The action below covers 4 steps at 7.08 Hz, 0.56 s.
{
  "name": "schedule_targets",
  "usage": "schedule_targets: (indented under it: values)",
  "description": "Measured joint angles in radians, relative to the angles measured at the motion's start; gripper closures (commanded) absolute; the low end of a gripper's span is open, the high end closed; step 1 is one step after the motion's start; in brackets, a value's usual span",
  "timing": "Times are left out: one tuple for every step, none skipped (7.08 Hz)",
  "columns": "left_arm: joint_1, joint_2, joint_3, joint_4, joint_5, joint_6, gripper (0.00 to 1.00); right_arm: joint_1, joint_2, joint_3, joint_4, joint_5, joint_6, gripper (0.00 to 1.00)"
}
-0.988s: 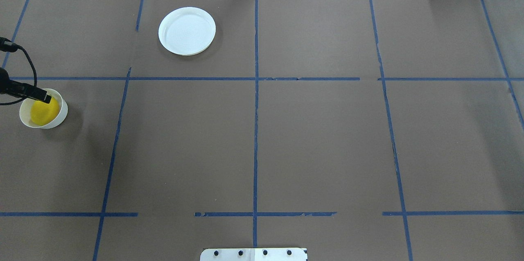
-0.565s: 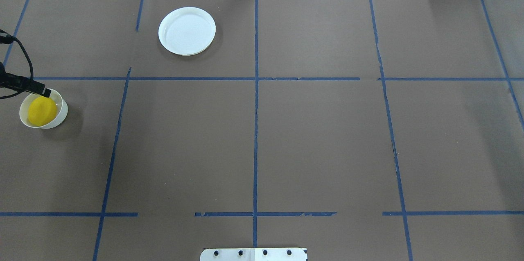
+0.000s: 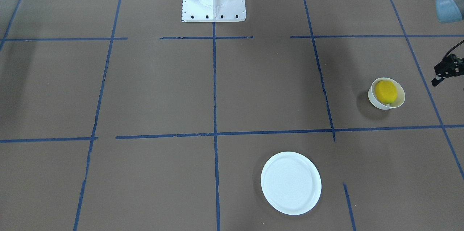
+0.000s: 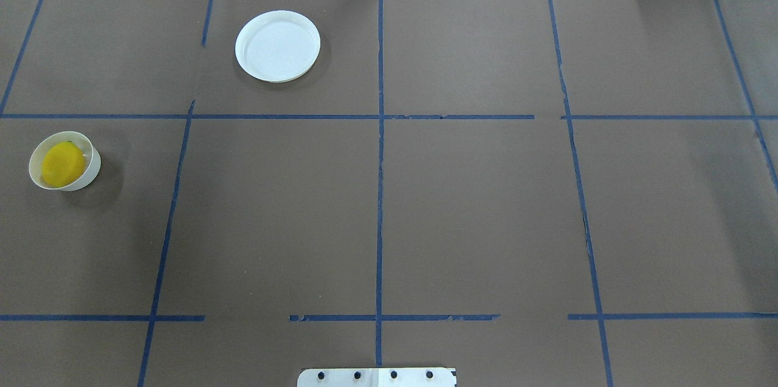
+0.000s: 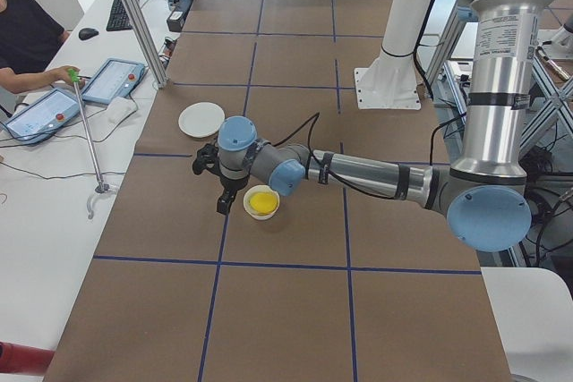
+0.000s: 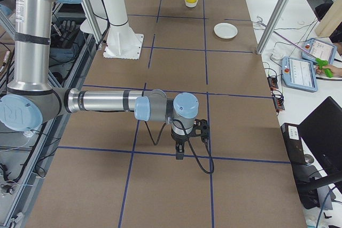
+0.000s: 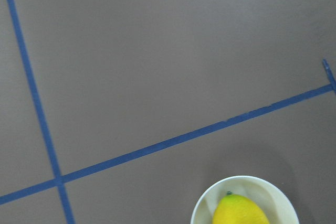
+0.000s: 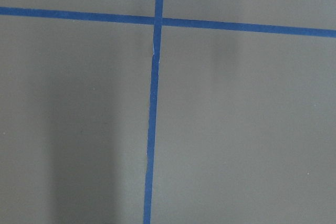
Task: Move lemon from plate to bowl
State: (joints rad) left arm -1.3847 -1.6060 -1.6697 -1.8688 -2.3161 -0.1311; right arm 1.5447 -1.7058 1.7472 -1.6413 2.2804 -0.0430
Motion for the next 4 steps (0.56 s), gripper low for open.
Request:
schedule_targets:
  values:
    - [-0.073, -0.005, 0.007, 0.108, -0.005, 0.107, 0.0, 0.0, 0.0, 0.0, 0.0, 0.0, 0.0, 0.0]
    - [-0.146, -0.006, 0.015, 0.218, -0.006, 0.225, 0.0, 0.0, 0.0, 0.0, 0.0, 0.0, 0.0, 0.0]
    - [-0.2, -0.001, 0.018, 0.309, -0.006, 0.302, 0.0, 0.0, 0.0, 0.0, 0.0, 0.0, 0.0, 0.0]
    - [-0.23, 0.011, 0.016, 0.377, -0.007, 0.335, 0.0, 0.0, 0.0, 0.0, 0.0, 0.0, 0.0, 0.0]
